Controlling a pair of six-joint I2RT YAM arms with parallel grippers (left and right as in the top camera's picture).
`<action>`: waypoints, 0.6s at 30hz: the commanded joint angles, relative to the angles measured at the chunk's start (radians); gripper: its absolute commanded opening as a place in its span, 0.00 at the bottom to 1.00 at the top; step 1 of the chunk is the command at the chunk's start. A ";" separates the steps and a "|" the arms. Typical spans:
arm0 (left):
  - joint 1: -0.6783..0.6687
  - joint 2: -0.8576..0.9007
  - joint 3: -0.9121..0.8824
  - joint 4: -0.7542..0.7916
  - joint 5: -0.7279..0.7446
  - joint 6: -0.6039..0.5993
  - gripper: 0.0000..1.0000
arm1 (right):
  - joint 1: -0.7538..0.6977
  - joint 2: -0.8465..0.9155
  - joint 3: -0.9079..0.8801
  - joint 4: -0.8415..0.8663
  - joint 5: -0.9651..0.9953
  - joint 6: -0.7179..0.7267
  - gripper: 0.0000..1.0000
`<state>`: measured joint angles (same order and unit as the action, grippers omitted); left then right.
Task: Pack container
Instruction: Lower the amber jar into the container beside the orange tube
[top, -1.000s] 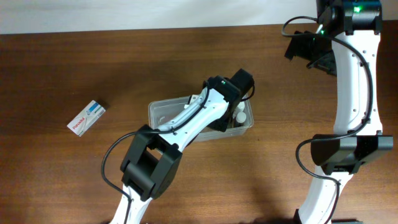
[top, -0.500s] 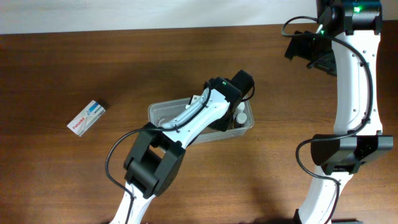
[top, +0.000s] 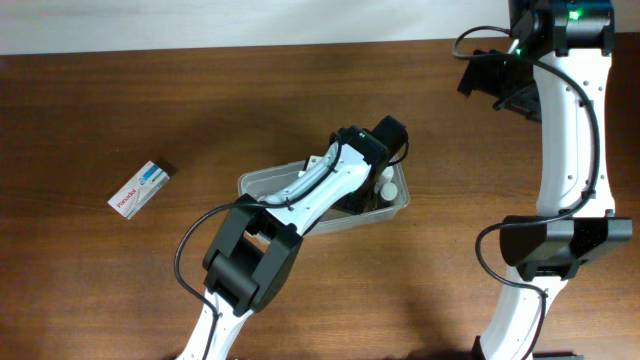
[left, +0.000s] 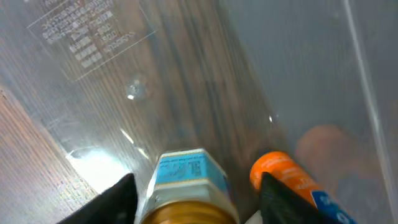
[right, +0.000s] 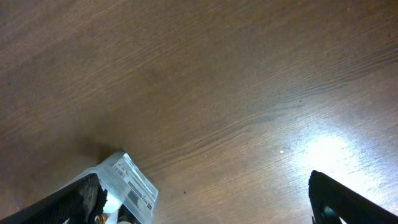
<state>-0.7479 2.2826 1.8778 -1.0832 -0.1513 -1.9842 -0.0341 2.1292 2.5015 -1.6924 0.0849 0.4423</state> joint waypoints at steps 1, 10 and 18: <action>-0.002 0.006 0.017 -0.005 0.000 -0.005 0.82 | -0.005 0.002 0.015 -0.003 -0.002 0.005 0.98; -0.002 0.006 0.017 -0.019 0.034 -0.005 0.99 | -0.005 0.002 0.015 -0.003 -0.002 0.005 0.98; -0.002 0.006 0.018 -0.055 0.031 -0.005 0.96 | -0.005 0.002 0.015 -0.003 -0.002 0.004 0.98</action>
<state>-0.7544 2.2826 1.8893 -1.1221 -0.1387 -1.9797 -0.0341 2.1292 2.5015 -1.6924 0.0849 0.4416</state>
